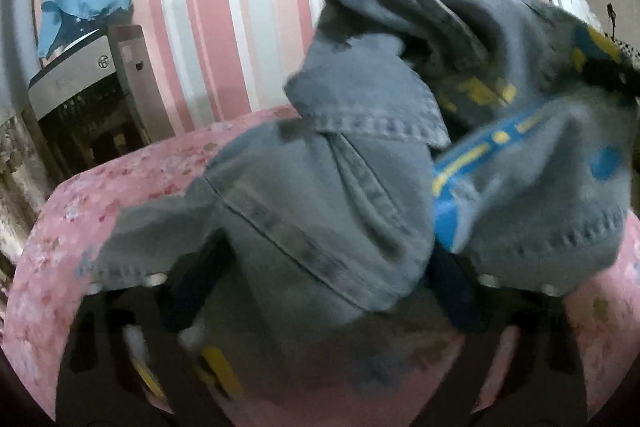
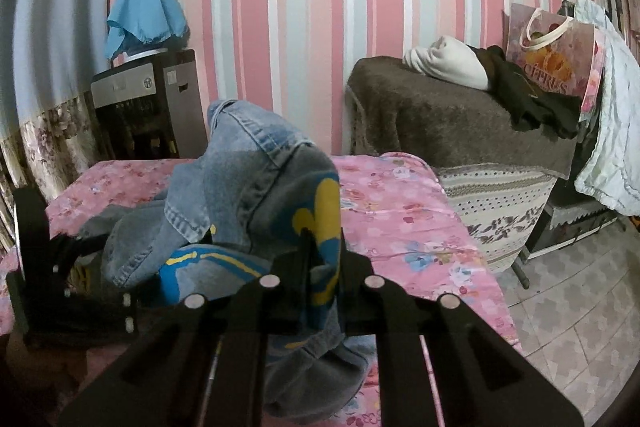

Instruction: Fold large clothes

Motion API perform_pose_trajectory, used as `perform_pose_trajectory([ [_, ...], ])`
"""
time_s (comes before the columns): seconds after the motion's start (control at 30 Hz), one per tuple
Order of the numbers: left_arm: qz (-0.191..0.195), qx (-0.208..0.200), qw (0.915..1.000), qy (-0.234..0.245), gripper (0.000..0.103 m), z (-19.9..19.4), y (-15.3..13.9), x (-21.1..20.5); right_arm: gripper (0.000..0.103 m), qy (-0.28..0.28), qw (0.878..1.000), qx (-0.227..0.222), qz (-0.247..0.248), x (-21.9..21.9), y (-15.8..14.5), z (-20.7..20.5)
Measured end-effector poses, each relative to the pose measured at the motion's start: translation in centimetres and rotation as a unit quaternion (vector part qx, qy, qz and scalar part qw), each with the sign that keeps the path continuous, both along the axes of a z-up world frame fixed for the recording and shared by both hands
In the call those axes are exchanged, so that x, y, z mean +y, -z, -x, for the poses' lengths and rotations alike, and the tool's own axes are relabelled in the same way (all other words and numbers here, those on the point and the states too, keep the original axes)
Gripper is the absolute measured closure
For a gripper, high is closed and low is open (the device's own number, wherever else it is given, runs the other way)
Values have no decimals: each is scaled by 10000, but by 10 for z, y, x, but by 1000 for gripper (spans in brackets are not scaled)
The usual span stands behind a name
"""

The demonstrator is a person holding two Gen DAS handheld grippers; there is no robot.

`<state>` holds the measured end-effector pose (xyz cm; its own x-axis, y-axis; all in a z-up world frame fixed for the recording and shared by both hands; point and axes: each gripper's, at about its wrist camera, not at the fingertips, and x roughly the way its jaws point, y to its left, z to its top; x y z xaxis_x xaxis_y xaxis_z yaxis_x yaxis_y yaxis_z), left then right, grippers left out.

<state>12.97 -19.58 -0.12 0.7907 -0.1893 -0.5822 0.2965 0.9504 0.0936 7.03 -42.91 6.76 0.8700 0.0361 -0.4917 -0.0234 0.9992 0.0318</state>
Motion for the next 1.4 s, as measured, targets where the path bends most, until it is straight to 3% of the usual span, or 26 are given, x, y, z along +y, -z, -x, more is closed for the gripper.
perform_pose_trajectory([
  [0.03, 158, 9, 9999, 11, 23, -3, -4, 7, 93, 9, 10000, -21, 4, -1, 0, 0],
  [0.1, 400, 3, 9992, -81, 60, -12, -11, 25, 93, 47, 10000, -45, 0, -2, 0, -1],
  [0.2, 622, 0, 9978, -228, 85, -21, -21, 54, 93, 53, 9999, -88, -7, -2, -1, -1],
  [0.37, 704, -341, 9958, -485, 87, -17, -53, 92, 94, 81, 9995, -319, -4, 0, -16, 9],
  [0.5, 837, -727, 9903, -838, 87, 6, -95, 137, 93, 47, 9989, -472, -52, 1, -30, 19],
  [0.63, 736, -771, 9895, -975, 86, 13, -118, 170, 93, -3, 9984, -535, 167, 2, -37, 2],
  [0.73, 420, -750, 9915, -974, 84, -15, -125, 177, 93, -11, 9982, -530, 298, -4, -40, -36],
  [0.83, 405, -626, 9931, -909, 83, -54, -127, 180, 93, 53, 9974, -495, 512, -11, -43, -85],
  [0.93, 151, -736, 9931, -897, 81, -90, -126, 173, 93, 140, 9971, -418, 620, -19, -45, -130],
  [1.27, -95, -714, 9915, -1084, 80, -236, -116, 145, 93, 516, 9931, 151, 1038, -35, -14, -283],
  [1.33, -235, -753, 9899, -1181, 77, -259, -112, 144, 87, 648, 9906, 352, 1151, -35, 1, -304],
  [1.37, -258, -585, 9912, -1162, 72, -272, -106, 145, 81, 671, 9900, 460, 1157, -36, 7, -310],
  [1.4, -224, -433, 9922, -1146, 70, -280, -100, 146, 60, 753, 9883, 570, 1195, -36, 14, -315],
])
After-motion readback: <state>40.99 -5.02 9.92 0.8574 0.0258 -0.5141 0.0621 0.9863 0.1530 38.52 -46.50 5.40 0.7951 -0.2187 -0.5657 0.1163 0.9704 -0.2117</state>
